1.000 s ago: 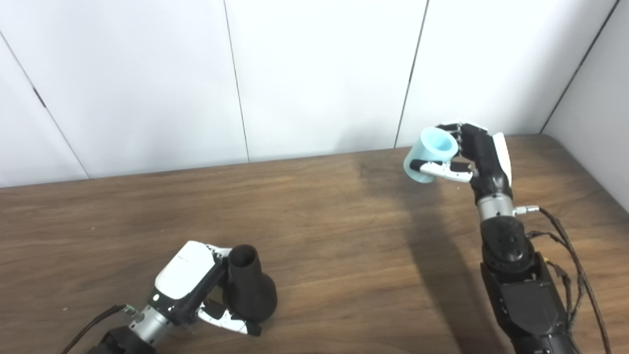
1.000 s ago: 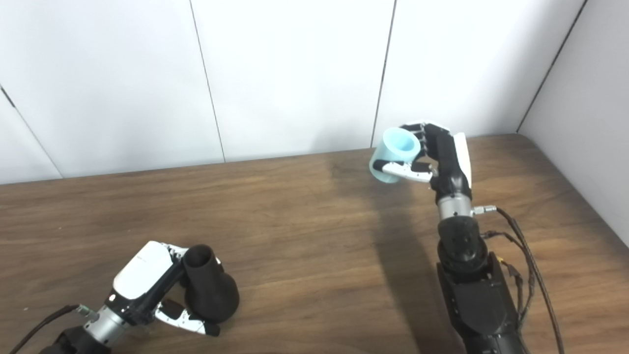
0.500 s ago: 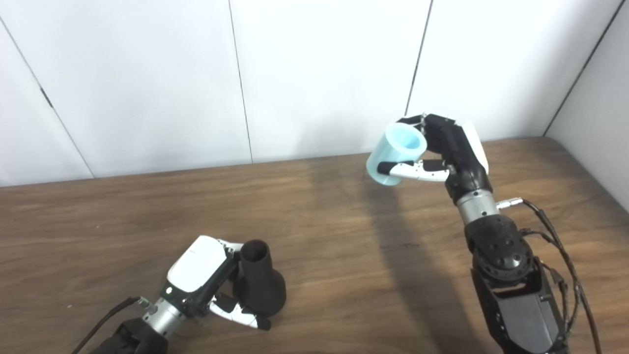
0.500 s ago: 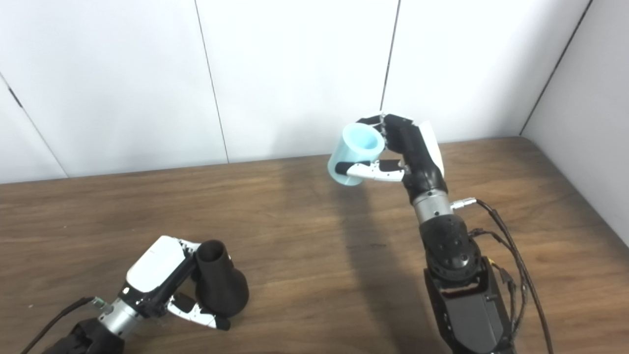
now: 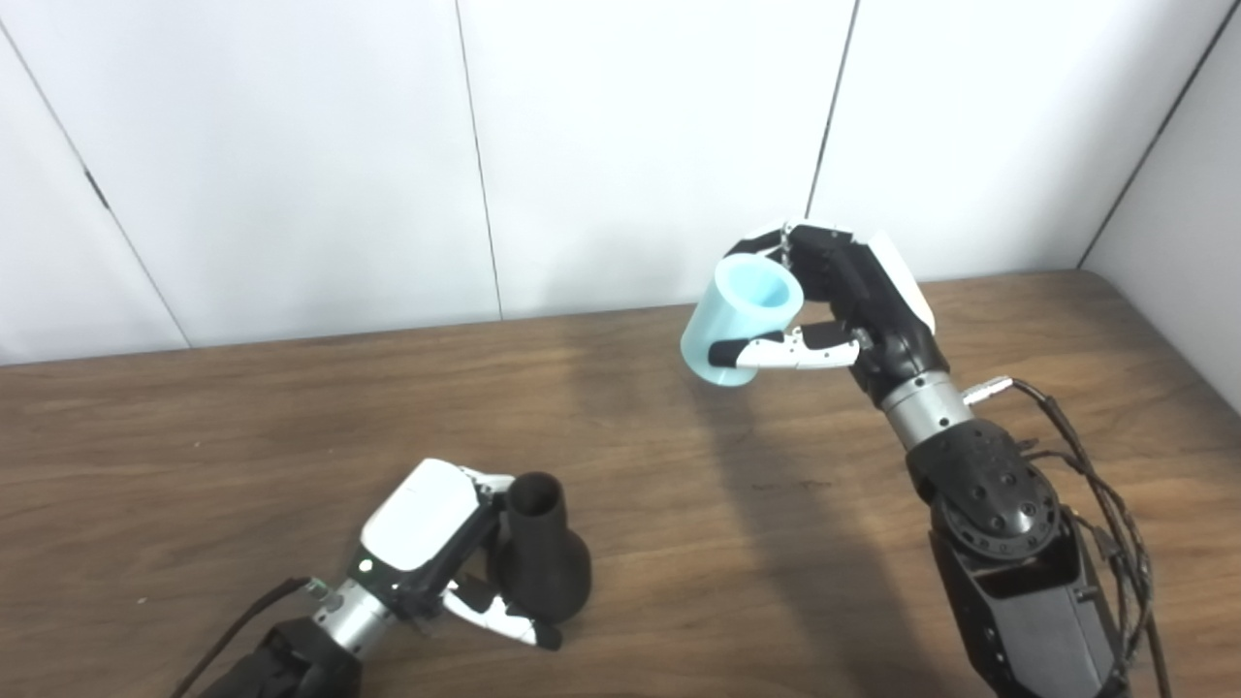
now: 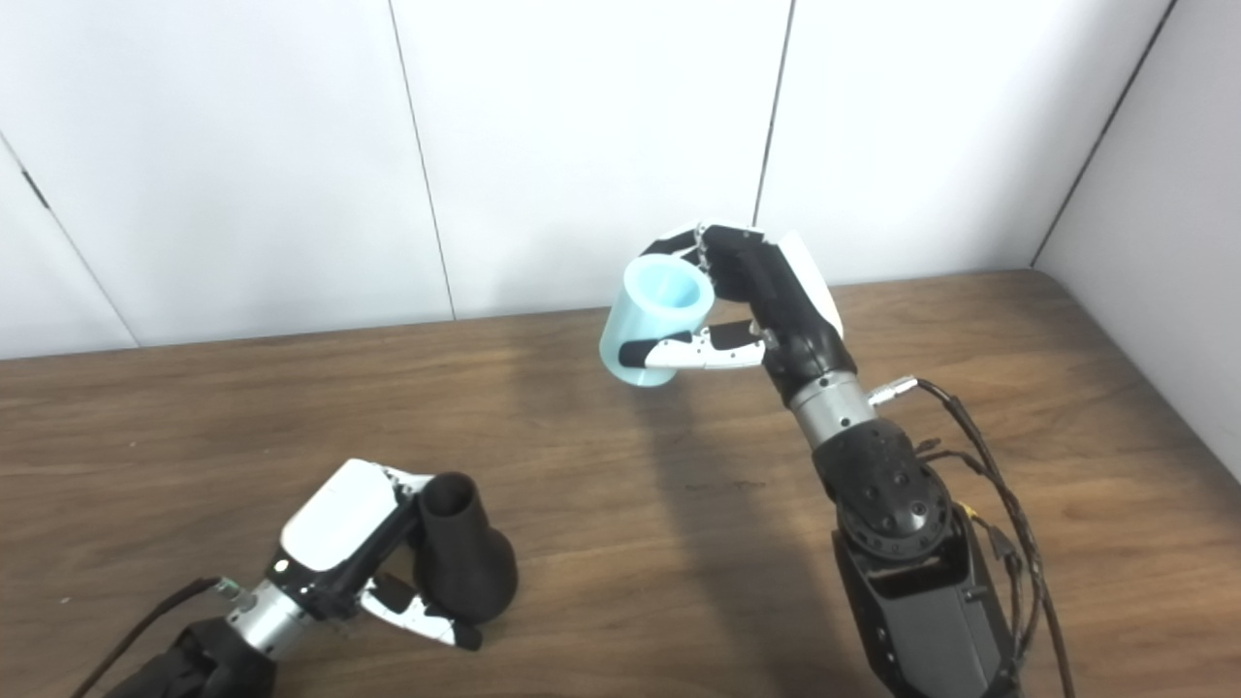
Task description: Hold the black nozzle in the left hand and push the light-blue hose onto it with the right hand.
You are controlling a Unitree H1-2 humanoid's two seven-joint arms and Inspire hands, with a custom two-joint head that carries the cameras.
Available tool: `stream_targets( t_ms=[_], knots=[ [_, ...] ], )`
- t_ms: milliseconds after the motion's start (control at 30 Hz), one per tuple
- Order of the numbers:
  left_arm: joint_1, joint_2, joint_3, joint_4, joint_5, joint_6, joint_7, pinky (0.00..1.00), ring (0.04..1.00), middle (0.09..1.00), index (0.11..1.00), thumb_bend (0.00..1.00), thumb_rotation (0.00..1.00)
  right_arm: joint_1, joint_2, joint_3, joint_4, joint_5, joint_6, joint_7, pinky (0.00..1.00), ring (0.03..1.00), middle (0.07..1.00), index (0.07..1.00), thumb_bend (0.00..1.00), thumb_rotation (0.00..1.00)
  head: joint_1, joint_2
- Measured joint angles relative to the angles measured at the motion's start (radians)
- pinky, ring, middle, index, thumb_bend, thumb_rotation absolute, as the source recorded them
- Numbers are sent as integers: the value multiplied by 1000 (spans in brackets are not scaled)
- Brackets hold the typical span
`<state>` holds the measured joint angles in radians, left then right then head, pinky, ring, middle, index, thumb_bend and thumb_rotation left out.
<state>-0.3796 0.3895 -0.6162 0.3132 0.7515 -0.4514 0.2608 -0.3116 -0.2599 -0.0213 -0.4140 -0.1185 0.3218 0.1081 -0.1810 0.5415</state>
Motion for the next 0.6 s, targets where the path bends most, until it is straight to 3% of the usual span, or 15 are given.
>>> stream_targets(
  t_ms=[100, 233, 300, 333, 467, 500, 600],
  knots=[
    [-6, -3, -13, 2, 18, 0, 15, 160, 336, 427, 523, 493, 0, -16, 5, 15, -44, 10, 30, 17, 316, 409, 463, 535, 515, 0, 12, 6],
    [-17, -17, -19, 18, 36, 0, 25, 158, 394, 487, 484, 504, 0, -25, 14, 38, -73, 13, 52, 34, 301, 410, 462, 530, 514, 0, 26, 6],
    [-18, -21, -18, 21, 46, 0, 29, 159, 348, 438, 517, 495, 0, -25, 31, 53, -87, 12, 74, 39, 296, 410, 460, 526, 515, 0, 37, 12],
    [-18, -25, -17, 21, 52, 0, 30, 159, 373, 463, 500, 500, 0, -24, 40, 60, -96, 10, 88, 40, 295, 409, 459, 526, 515, 0, 40, 14],
    [-19, -40, -13, 21, 63, 0, 24, 164, 334, 427, 524, 493, 0, -25, 53, 78, -107, 12, 100, 51, 307, 412, 458, 530, 514, 0, 49, 18],
    [-19, -42, -11, 21, 63, 0, 21, 165, 371, 465, 499, 500, 0, -25, 54, 80, -107, 14, 101, 54, 296, 408, 457, 528, 514, 0, 51, 18],
    [-17, -47, -3, 21, 67, 0, 14, 176, 340, 433, 525, 494, 0, -25, 62, 94, -107, 14, 114, 61, 293, 411, 457, 530, 514, 0, 57, 26]
  ],
)
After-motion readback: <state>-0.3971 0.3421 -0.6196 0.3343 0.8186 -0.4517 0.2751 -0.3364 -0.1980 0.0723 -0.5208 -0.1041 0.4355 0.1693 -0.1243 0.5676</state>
